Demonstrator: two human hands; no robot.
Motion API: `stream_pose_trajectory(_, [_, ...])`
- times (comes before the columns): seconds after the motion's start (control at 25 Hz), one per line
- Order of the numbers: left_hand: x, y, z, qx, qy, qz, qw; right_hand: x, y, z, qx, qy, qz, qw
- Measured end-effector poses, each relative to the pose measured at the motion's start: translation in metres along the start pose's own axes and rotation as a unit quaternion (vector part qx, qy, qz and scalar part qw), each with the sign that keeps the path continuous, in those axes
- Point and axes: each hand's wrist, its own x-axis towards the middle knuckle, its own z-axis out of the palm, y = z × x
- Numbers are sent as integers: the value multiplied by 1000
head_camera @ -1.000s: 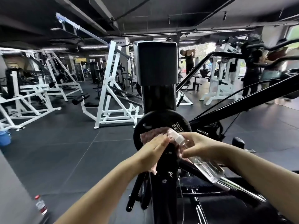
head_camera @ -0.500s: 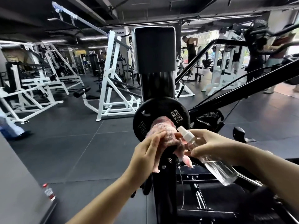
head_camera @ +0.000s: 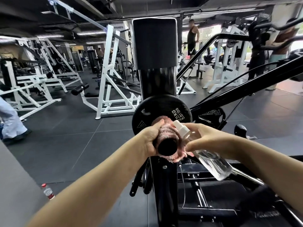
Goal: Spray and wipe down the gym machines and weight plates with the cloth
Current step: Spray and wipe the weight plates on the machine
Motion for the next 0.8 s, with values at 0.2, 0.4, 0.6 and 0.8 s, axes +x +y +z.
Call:
stream_pose_trajectory(0.2, [16, 5, 1, -86, -22, 36, 995, 30, -3, -6, -31, 38, 29, 998])
stream_pose_trajectory(0.4, [6, -11, 2, -169, -92, 50, 980, 33, 9, -8, -14, 93, 72, 993])
stream_pose_trajectory(0.6, [-13, -26, -2, -142, -99, 44, 984, 12, -7, -1, -85, 58, 78, 992])
stream_pose_trajectory(0.8, [-21, -35, -7, -75, -89, 62, 991, -4, -6, 4, -111, 42, 69, 991])
